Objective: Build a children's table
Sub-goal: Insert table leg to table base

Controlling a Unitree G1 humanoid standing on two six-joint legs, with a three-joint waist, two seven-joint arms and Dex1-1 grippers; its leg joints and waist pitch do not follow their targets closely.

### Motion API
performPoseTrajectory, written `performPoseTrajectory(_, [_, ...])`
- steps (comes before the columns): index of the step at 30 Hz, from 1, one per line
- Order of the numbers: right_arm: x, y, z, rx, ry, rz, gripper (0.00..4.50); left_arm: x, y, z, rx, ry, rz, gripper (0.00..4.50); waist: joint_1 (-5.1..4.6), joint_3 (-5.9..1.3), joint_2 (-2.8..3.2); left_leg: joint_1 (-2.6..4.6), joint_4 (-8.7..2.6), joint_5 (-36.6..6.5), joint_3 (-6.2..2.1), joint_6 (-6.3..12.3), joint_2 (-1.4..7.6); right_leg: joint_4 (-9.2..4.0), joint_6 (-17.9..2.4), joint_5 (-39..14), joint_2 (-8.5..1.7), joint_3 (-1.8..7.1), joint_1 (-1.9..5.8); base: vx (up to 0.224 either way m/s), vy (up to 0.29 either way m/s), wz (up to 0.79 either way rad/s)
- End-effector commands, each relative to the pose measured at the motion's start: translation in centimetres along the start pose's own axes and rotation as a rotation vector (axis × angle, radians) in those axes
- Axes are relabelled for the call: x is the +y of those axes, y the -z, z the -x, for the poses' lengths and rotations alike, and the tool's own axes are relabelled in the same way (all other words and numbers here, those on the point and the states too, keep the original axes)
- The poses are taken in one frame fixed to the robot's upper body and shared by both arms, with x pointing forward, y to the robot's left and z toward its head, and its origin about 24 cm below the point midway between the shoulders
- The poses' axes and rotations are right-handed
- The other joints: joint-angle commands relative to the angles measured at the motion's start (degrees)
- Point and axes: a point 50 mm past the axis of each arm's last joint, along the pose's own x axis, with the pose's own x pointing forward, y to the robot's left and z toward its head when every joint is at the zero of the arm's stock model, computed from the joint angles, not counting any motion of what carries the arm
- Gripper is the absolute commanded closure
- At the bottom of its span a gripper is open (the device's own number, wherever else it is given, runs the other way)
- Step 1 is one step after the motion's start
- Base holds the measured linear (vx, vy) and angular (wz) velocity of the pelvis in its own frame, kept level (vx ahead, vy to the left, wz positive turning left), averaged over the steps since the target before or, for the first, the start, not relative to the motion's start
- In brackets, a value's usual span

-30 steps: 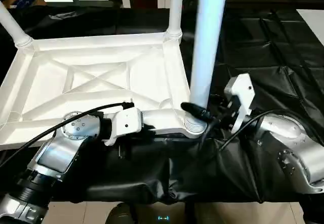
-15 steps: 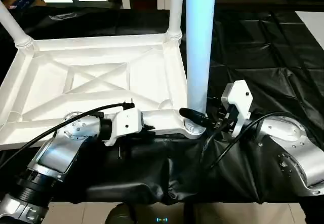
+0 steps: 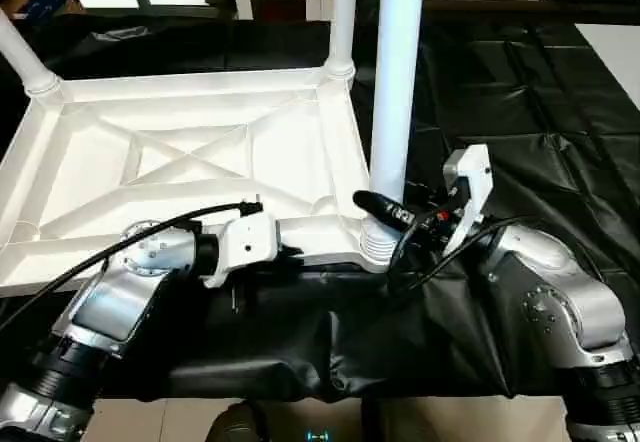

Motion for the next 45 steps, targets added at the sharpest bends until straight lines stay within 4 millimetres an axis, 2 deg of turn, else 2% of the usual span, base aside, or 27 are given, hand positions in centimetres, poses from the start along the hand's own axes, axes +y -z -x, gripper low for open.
performPoseTrajectory(1, [0.1,1.4,0.3,0.047,0.0,-0.056,2.64,-1.2,1.2,-0.8,0.018,0.018,0.061,4.5,-0.29,-3.67,-0.84,0.57,-3.73,-9.31,0.63,3.94,0.15,-3.81,-10.81,-15.93,-1.46,1.39,3.51,0.0,0.0,0.0])
performPoseTrajectory(10, [-0.8,2.2,2.4,0.004,0.117,-0.103,2.64,-1.1,1.3,-0.8,0.018,0.014,0.062,4.5,-0.18,-3.61,-0.65,0.54,-3.84,-10.17,0.62,3.93,0.19,-3.98,-10.8,-16.07,-1.5,1.39,3.44,0.0,0.0,0.0])
performPoseTrajectory(18, [-1.0,2.5,3.4,-0.033,0.181,-0.133,2.64,-1.0,1.2,-0.8,0.018,0.013,0.061,4.5,-0.05,-3.37,-0.46,0.47,-4.14,-11.69,0.49,3.17,0.21,-4.23,-10.13,-17.52,-1.48,1.37,3.31,0.0,0.0,0.0])
performPoseTrajectory(22, [-0.4,3.3,3.8,-0.018,0.185,-0.118,2.64,-0.9,1.2,-0.8,0.02,0.009,0.06,4.5,-0.01,-3.27,-0.46,0.51,-4.23,-12.81,0.53,2.84,0.25,-4.47,-9.49,-18.83,-1.55,1.42,3.15,0.0,0.0,0.0])
performPoseTrajectory(30, [1.3,4.6,4.0,0.034,0.13,-0.034,2.64,-0.8,1.3,-0.8,0.019,-0.003,0.06,4.5,0.1,-3.25,-0.54,0.52,-4.43,-11.75,0.62,3.22,0.31,-4.5,-9.09,-17.06,-1.46,1.35,3.19,0.0,0.0,0.0])
performPoseTrajectory(35, [2.1,5.3,4.0,0.05,0.106,-0.016,2.64,-0.7,1.2,-0.9,0.018,-0.006,0.058,4.5,0.04,-3.1,-0.55,0.45,-4.66,-13.67,0.49,3.11,0.34,-4.89,-8.05,-20.78,-1.65,1.38,3.12,0.0,0.0,0.0])
performPoseTrajectory(37, [2.4,5.6,4.0,0.05,0.099,-0.007,2.64,-0.7,1.2,-0.9,0.018,-0.008,0.058,4.5,0.03,-3.12,-0.55,0.5,-4.72,-13.71,0.46,3.17,0.39,-4.92,-7.81,-20.77,-1.64,1.39,3.06,0.0,0.0,0.0])
performPoseTrajectory(42, [2.9,6.1,4.1,0.075,0.077,0.0,2.64,-0.7,1.2,-0.9,0.019,-0.009,0.057,4.5,0.04,-3.24,-0.57,0.45,-4.69,-11.56,0.57,4.0,0.36,-4.69,-8.64,-17.35,-1.53,1.34,3.29,0.0,0.0,0.0])
performPoseTrajectory(45, [3.0,6.3,3.9,0.107,0.048,0.018,2.64,-0.8,1.2,-0.9,0.019,-0.007,0.057,4.5,0.01,-3.19,-0.58,0.42,-4.76,-11.89,0.54,4.03,0.39,-4.78,-8.54,-18.22,-1.56,1.29,3.3,0.0,0.0,0.0])
